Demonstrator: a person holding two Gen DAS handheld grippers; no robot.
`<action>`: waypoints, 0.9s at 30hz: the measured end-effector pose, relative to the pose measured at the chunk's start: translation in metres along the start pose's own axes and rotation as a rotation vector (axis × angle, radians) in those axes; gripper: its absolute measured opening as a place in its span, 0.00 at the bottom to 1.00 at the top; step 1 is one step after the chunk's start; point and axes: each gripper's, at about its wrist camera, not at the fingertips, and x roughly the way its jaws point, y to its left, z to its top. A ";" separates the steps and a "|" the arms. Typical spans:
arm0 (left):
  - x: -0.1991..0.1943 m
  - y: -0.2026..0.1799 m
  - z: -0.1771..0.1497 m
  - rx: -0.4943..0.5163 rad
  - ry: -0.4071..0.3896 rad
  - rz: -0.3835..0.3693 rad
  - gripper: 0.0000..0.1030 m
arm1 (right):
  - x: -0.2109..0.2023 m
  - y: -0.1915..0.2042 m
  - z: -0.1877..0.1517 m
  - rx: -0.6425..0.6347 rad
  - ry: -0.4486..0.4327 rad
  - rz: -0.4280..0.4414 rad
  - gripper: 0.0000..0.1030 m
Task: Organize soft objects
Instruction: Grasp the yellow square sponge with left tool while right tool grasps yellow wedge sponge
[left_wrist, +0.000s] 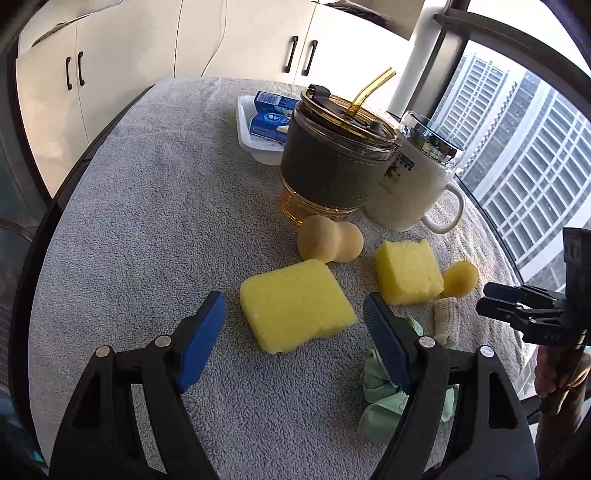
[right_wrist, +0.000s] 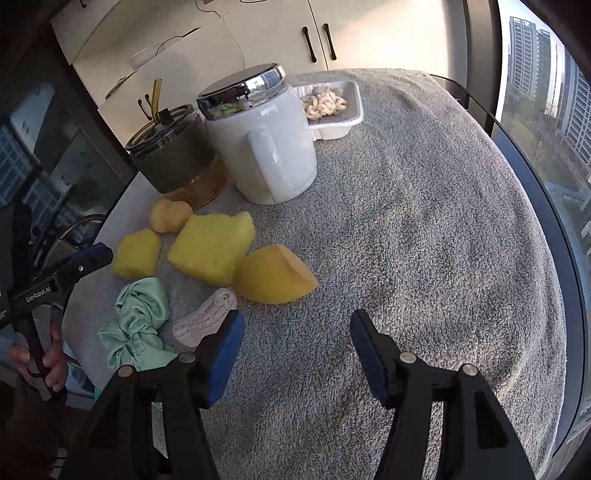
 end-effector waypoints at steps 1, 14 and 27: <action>0.003 -0.004 0.001 0.005 0.001 0.006 0.73 | 0.003 0.004 0.001 -0.009 0.001 -0.010 0.61; 0.029 -0.018 0.011 -0.003 0.034 0.133 0.78 | 0.029 0.023 0.023 -0.051 -0.016 -0.054 0.62; 0.037 -0.005 0.006 -0.076 0.004 0.133 0.65 | 0.040 0.028 0.022 -0.069 -0.004 -0.058 0.52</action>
